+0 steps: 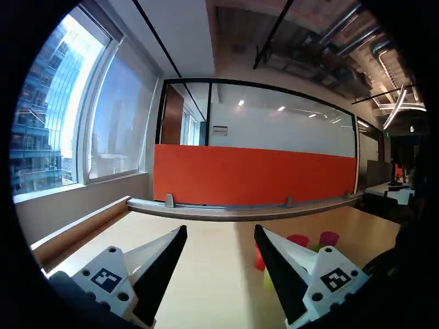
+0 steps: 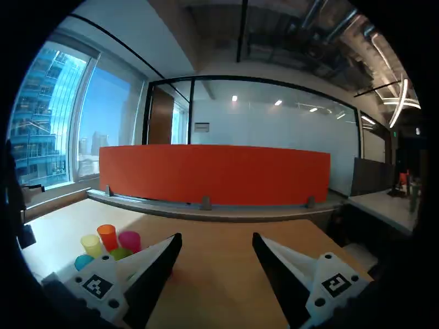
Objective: Pour water
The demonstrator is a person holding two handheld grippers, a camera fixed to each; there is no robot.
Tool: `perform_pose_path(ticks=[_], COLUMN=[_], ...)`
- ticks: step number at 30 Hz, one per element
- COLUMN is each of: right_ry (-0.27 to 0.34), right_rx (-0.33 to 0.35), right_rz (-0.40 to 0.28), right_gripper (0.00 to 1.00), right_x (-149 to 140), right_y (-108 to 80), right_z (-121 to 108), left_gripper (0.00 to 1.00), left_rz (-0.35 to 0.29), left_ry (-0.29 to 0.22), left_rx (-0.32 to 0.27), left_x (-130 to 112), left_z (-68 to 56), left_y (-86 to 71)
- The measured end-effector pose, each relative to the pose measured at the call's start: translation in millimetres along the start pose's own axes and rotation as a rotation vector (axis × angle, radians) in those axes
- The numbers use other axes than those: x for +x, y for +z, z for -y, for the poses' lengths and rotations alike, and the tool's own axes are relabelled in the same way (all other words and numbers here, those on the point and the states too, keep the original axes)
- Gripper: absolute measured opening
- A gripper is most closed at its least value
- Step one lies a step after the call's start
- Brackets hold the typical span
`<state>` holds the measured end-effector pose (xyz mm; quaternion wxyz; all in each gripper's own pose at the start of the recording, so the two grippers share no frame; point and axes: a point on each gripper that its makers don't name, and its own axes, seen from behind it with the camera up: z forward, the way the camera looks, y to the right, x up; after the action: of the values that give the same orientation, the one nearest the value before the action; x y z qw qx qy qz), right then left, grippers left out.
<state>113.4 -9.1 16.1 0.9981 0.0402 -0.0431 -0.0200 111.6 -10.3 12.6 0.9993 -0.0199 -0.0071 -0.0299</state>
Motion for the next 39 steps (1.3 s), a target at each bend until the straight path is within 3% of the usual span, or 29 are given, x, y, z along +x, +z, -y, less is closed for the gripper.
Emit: perform_pose_path(ticks=[8,18,29,39], right_ry=[-0.007,-0.006,0.021,-0.03], right_rx=[0.037,0.065,0.137,0.273], right_rz=[-0.027,-0.039,-0.007,-0.021], right_gripper=[0.99,0.99,0.99,0.99], right_x=[51,95,94,97], right_y=[0.6,0.6,2.1,-0.4], right_z=[6,10,26,51], left_gripper=[0.91,0.91,0.91,0.91], left_rz=[0.02,0.001,0.033,0.03], left_ry=[0.019,0.015,-0.018,0.016], left_rx=[-0.021,-0.074,-0.165,-0.313], left_x=[33,79,87,104], left_z=[3.1,-4.5,-18.7,-46.2], left_y=[6.9,13.3,17.8,17.5])
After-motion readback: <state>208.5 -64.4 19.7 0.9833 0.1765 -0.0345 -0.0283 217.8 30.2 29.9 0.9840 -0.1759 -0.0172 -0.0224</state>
